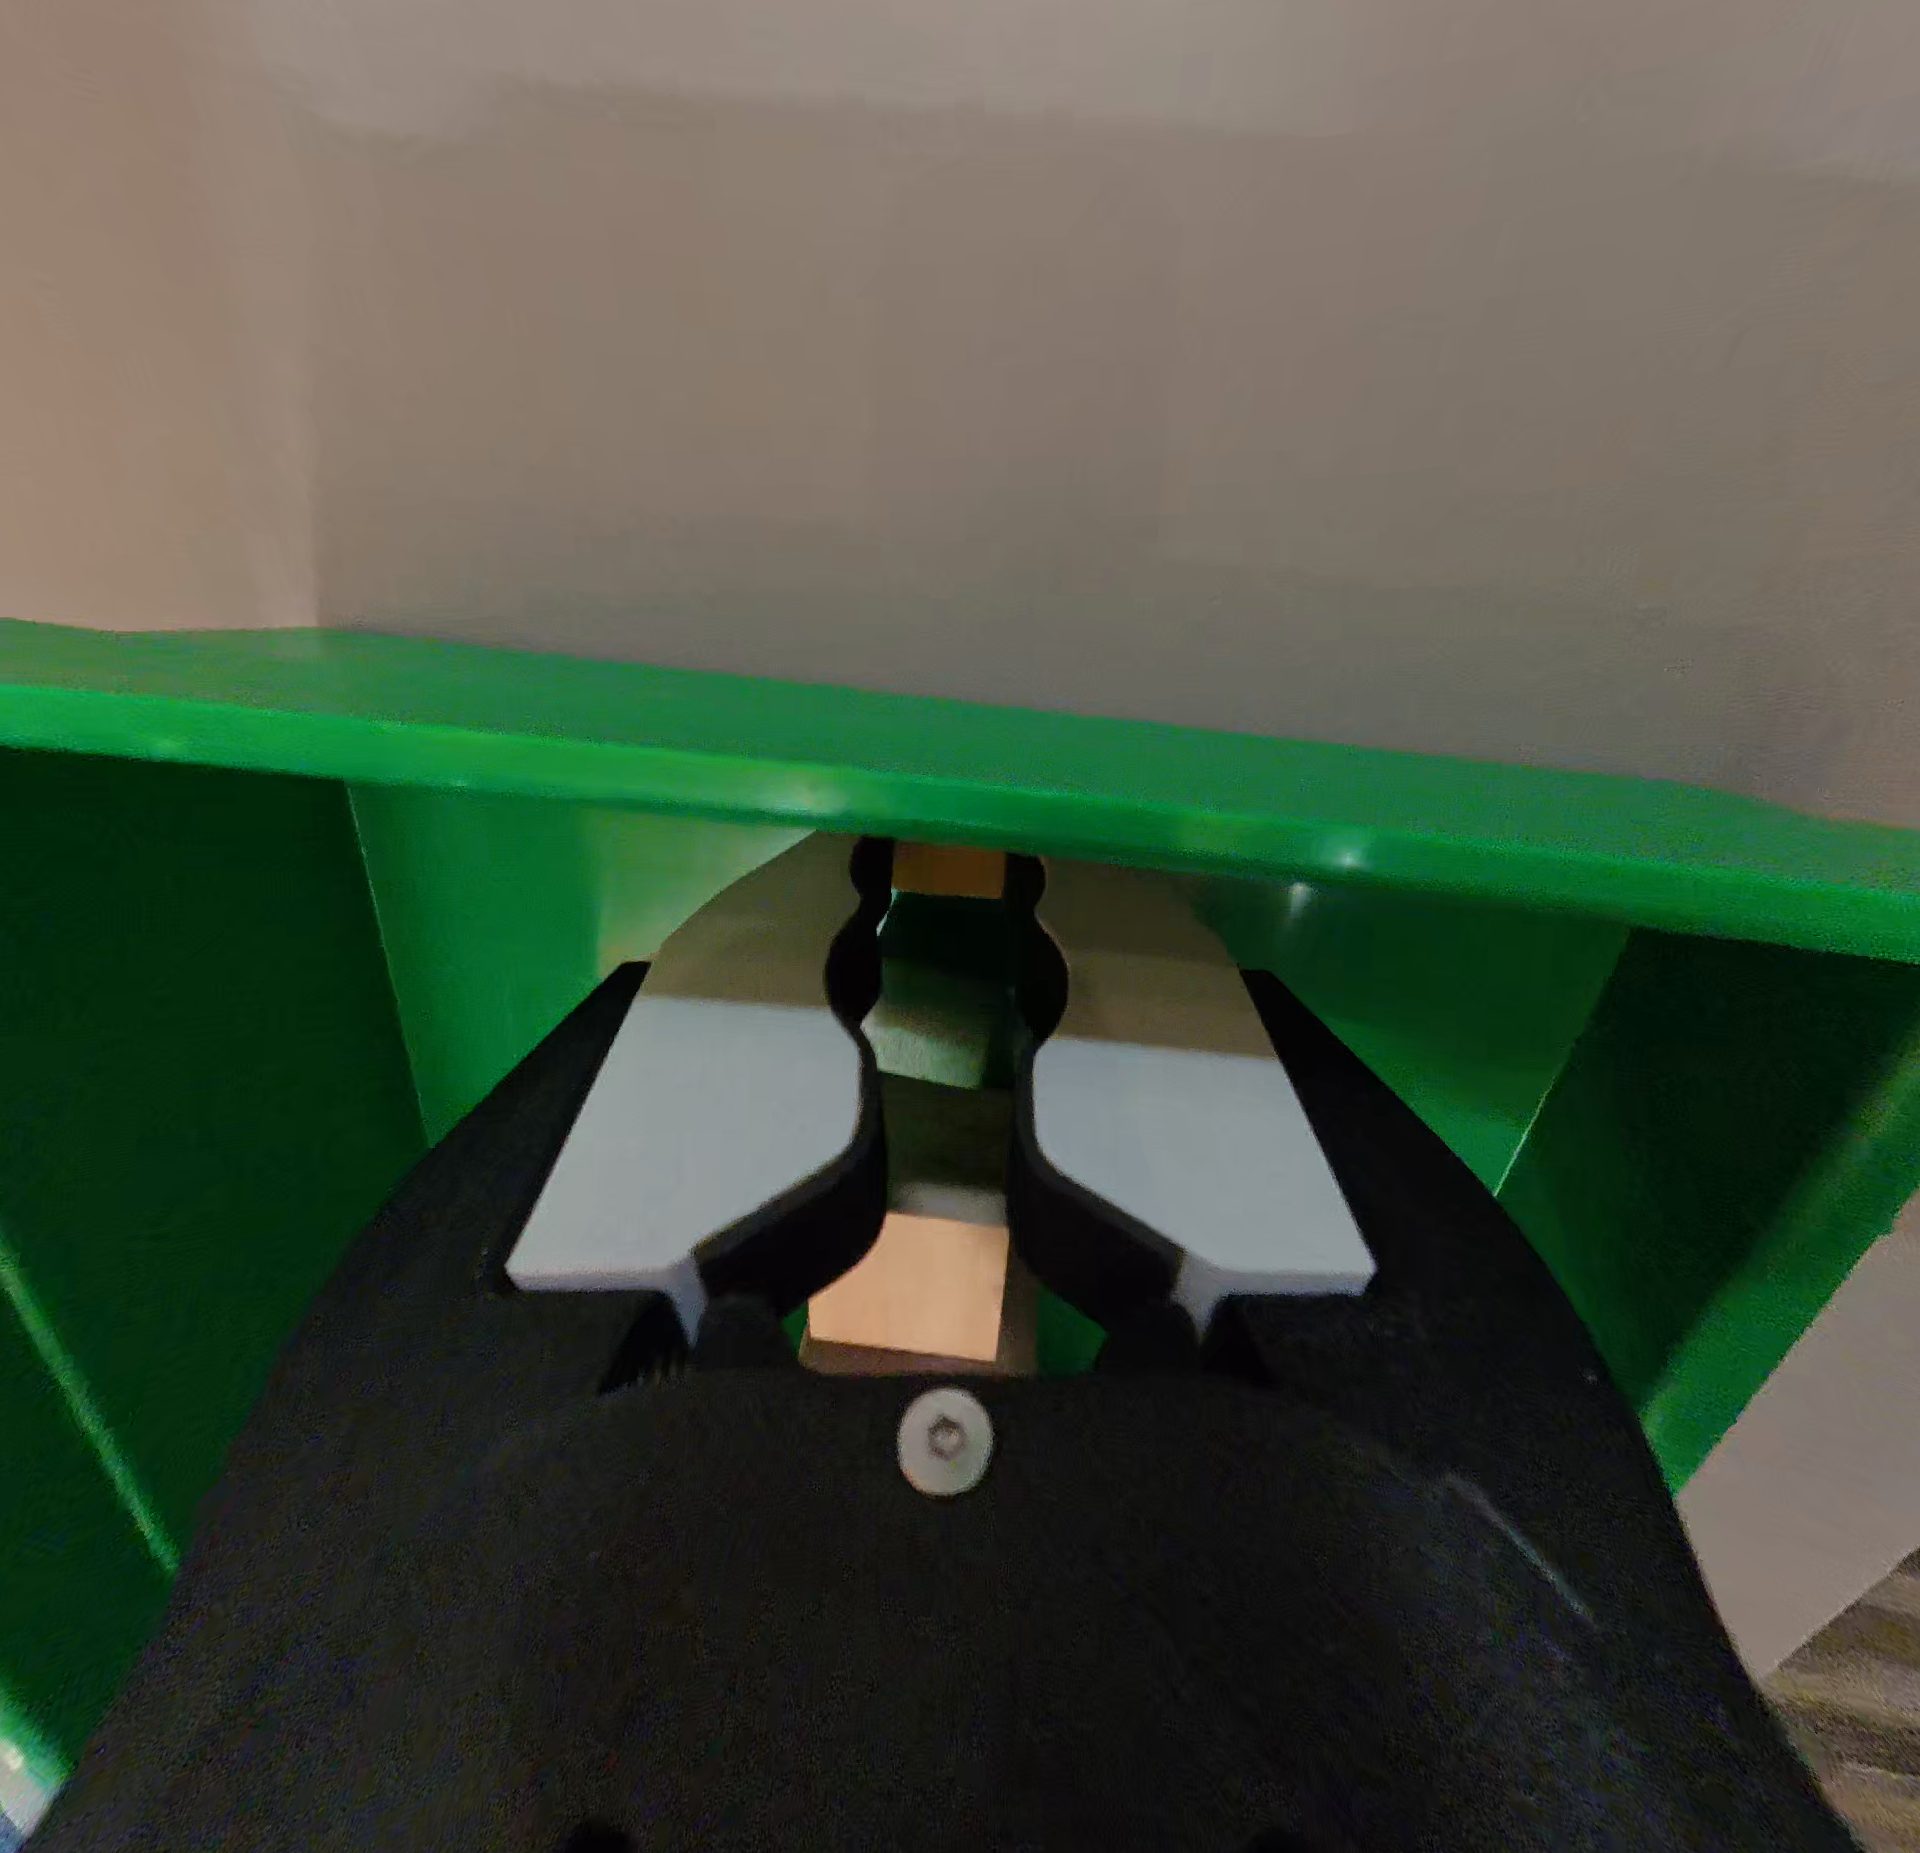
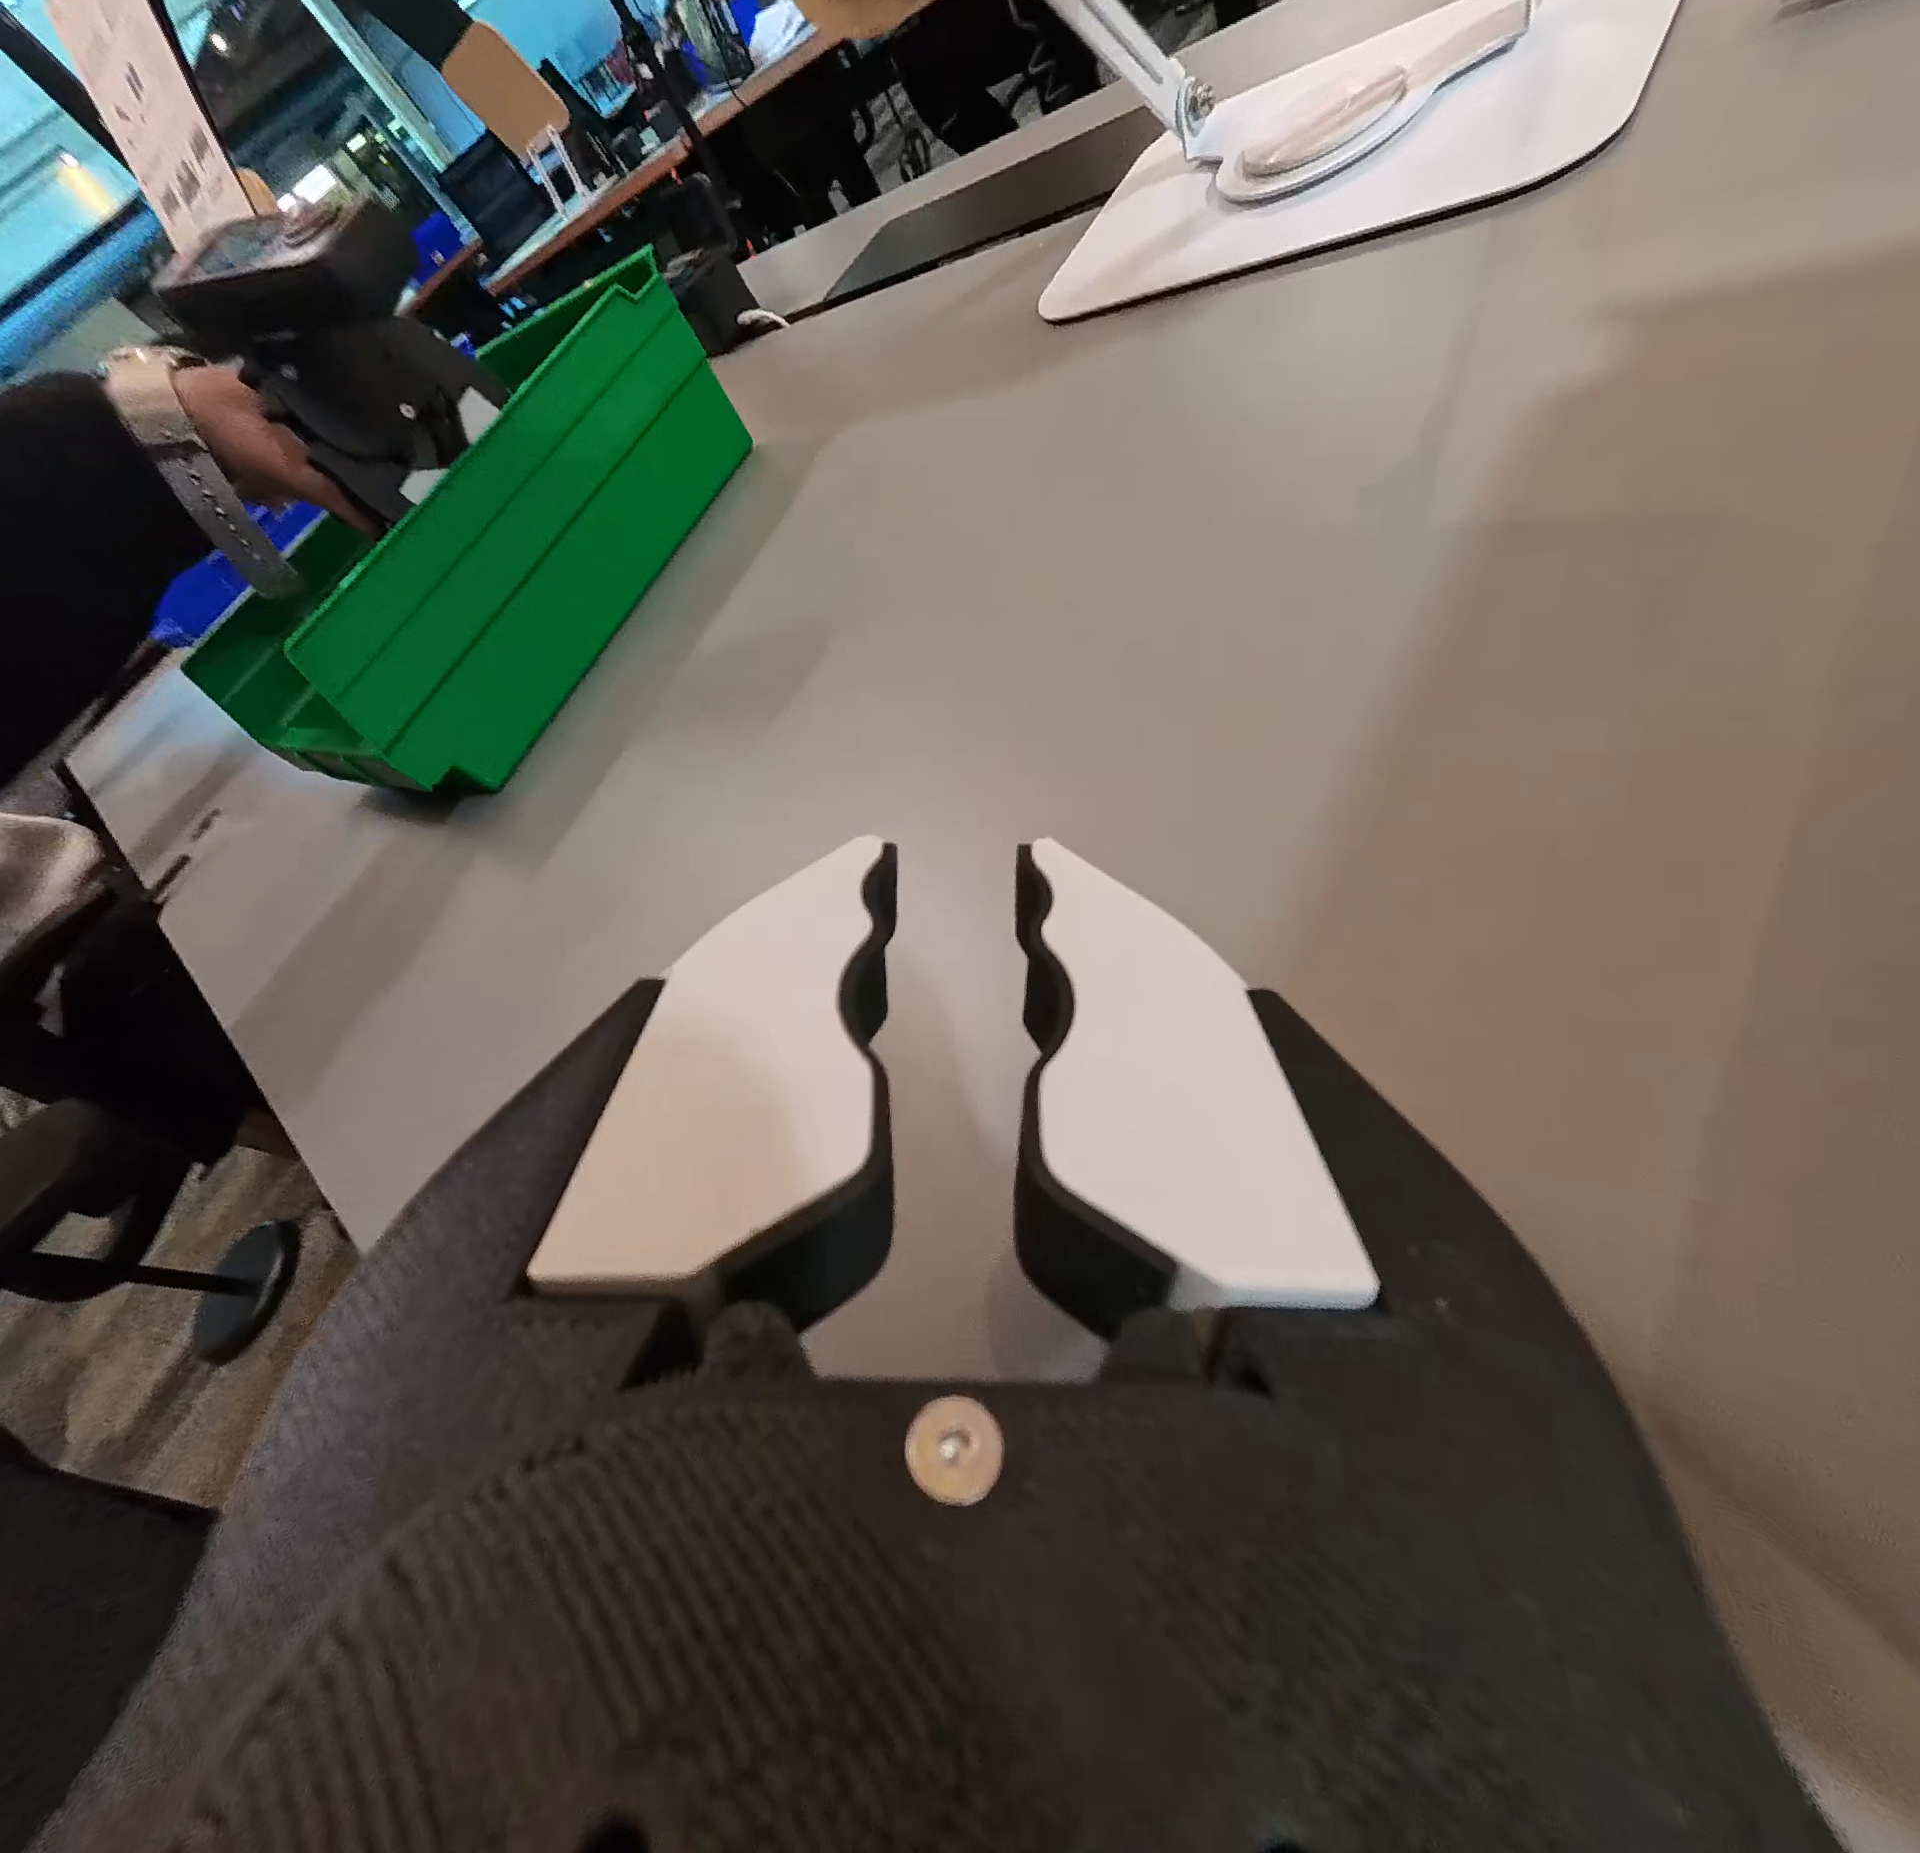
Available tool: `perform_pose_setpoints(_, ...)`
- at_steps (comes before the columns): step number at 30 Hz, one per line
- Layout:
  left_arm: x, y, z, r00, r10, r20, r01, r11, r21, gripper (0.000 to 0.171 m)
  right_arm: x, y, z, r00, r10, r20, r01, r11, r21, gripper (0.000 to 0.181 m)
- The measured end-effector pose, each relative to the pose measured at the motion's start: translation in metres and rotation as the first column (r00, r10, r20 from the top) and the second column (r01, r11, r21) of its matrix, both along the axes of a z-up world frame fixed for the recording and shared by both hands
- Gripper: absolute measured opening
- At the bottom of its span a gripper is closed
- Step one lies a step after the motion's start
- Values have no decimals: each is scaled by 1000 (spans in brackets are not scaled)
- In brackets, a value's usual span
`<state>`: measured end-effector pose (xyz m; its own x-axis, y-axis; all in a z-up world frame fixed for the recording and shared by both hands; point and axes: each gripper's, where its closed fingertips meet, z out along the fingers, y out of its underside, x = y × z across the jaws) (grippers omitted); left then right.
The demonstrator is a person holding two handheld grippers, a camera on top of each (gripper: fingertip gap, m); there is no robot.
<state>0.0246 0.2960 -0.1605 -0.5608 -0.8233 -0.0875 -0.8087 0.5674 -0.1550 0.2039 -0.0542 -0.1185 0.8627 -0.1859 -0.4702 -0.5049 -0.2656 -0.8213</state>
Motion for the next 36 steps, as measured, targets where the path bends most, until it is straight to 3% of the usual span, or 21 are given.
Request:
perform_pose_setpoints(3, 3, 3, 26, 996, 38, 80, -39, 999, 13, 23, 0, -2, 8, 1000, 4, -27, -3, 999, 35, 21)
perform_pose_setpoints(7, 5, 5, 93, 940, 144, 308, -120, 988, -95, 22, -3, -3, 17, 1000, 25, 0, -25, 998, 59, 20)
perform_pose_setpoints(10, 10, -17, 153, 839, 283, 465, -149, 941, -303, 22, -9, 0, 22, 997, 72, 35, -74, 995, 63, 20)
perform_pose_setpoints(13, 22, -59, 208, 691, 409, 596, -112, 875, -470, 21, -22, 5, 28, 989, 136, 53, -140, 987, 84, 21)
perform_pose_setpoints(15, 28, -96, 226, 640, 487, 595, -93, 817, -569, 22, -37, 7, 42, 979, 192, 71, -201, 968, 151, 27)
perform_pose_setpoints(17, 31, -131, 227, 609, 554, 567, -105, 765, -635, 22, -47, 6, 59, 975, 199, 98, -216, 953, 214, 28)
perform_pose_setpoints(19, 34, -174, 225, 601, 613, 513, -65, 677, -733, 22, -58, 2, 72, 971, 210, 114, -233, 938, 255, 32)
perform_pose_setpoints(22, 40, -235, 217, 609, 695, 382, 9, 475, -880, 22, -74, -4, 88, 963, 262, 67, -269, 905, 329, 48)
perform_pose_setpoints(24, 44, -269, 203, 626, 716, 308, 48, 359, -932, 21, -83, -11, 108, 942, 335, -33, -285, 846, 451, 54)
perform_pose_setpoints(26, 49, -297, 187, 618, 734, 282, 94, 287, -953, 21, -89, -20, 125, 892, 427, -145, -280, 777, 564, 50)
perform_pose_setpoints(28, 53, -317, 174, 609, 748, 263, 145, 221, -964, 21, -92, -22, 123, 852, 484, -201, -292, 756, 586, 36)
perform_pose_setpoints(30, 57, -331, 160, 615, 747, 252, 179, 178, -967, 21, -96, -18, 111, 842, 499, -205, -324, 772, 548, 36)
perform_pose_setpoints(33, 60, -344, 130, 658, 719, 225, 143, 174, -974, 21, -106, -13, 97, 834, 521, -180, -388, 787, 480, 42)
perform_pose_setpoints(36, 57, -352, 122, 689, 695, 206, 148, 143, -979, 21, -108, -9, 89, 853, 500, -149, -398, 808, 434, 38)
